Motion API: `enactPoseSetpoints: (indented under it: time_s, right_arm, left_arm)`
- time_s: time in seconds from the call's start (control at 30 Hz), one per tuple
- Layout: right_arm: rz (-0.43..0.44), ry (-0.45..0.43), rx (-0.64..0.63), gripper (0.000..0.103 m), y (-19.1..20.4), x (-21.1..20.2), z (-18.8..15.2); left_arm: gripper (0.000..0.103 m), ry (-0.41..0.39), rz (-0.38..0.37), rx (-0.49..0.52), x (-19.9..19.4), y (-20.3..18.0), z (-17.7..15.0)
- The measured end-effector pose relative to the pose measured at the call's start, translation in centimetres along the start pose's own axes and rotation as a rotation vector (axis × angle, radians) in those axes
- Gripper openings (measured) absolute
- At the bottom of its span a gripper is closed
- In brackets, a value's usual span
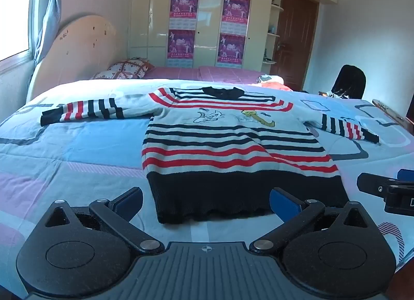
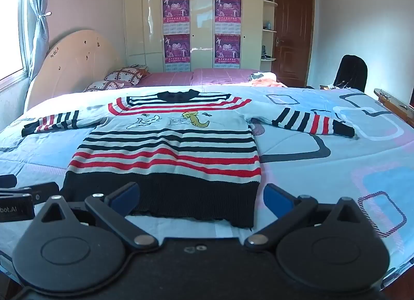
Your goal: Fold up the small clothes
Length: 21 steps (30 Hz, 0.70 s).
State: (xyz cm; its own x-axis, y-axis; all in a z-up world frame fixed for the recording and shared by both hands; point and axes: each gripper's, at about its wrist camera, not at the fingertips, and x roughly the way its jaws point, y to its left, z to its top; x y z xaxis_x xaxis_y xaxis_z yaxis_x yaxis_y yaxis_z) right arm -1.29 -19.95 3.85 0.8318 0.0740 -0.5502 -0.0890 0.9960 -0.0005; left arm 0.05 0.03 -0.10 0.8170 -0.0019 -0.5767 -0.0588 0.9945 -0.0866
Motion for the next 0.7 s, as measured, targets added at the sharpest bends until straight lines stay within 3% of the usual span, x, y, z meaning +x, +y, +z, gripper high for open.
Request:
enactPoseSetpoints:
  time_s: [0.7]
  right_arm:
    - [-0.002, -0.001, -0.009, 0.102, 0.1, 0.1, -0.2]
  left_arm:
    - [0.103, 0.000, 0.010, 0.010, -0.3, 0.0, -0.1]
